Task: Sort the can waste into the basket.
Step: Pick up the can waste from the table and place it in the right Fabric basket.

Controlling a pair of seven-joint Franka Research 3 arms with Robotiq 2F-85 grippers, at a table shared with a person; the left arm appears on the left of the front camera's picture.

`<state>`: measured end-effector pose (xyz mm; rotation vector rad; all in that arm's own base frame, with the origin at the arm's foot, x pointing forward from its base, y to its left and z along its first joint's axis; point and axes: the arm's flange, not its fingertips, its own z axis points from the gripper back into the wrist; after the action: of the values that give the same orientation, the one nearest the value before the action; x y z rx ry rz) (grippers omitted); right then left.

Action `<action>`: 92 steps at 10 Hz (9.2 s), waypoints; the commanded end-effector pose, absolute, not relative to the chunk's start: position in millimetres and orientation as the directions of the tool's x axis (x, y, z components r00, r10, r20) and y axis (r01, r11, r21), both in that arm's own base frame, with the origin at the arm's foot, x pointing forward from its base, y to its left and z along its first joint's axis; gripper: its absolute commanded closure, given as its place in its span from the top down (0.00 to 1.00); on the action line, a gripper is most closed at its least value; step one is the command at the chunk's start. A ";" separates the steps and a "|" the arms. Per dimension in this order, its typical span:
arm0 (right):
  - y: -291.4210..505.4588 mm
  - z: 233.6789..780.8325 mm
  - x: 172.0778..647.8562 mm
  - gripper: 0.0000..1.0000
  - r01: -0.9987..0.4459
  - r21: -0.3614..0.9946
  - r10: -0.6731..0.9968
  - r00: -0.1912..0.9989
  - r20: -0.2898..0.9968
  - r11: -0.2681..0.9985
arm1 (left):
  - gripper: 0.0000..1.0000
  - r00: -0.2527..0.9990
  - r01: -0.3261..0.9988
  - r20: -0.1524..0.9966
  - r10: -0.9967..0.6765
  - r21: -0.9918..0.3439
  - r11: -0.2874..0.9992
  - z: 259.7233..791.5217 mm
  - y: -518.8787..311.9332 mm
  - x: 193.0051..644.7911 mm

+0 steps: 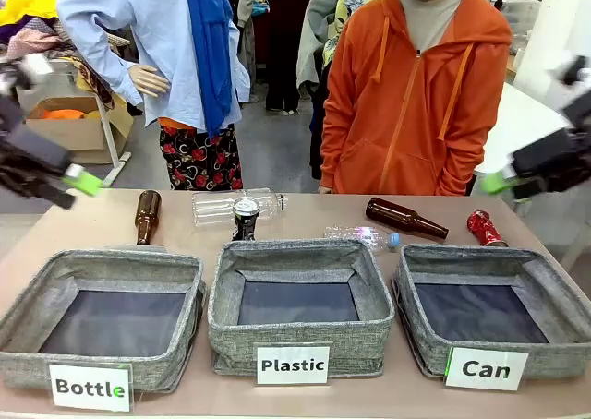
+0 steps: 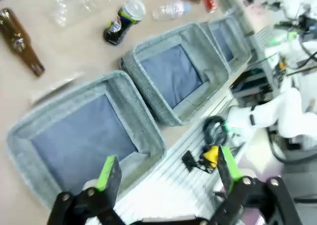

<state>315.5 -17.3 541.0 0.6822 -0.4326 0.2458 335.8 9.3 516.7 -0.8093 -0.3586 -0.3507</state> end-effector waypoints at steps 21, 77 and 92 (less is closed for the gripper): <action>-212.2 421.6 291.9 1.00 0.039 0.915 -0.506 0.842 0.186 0.401 | 1.00 0.737 0.632 0.664 -0.126 -0.611 0.477 476.5 27.2 420.6; -212.2 421.6 291.9 1.00 0.039 0.915 -0.506 0.842 0.186 0.401 | 0.00 0.122 0.992 0.853 -0.508 -0.103 0.065 304.7 -215.9 593.9; -212.2 421.6 291.9 1.00 0.039 0.915 -0.506 0.842 0.186 0.401 | 0.00 -0.058 0.983 0.827 -0.559 -0.050 -0.175 499.1 -72.5 407.9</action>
<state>289.4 -210.1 421.0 1.0992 -0.4490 -0.3839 417.6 -82.7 510.6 -0.9038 -0.6840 -1.5403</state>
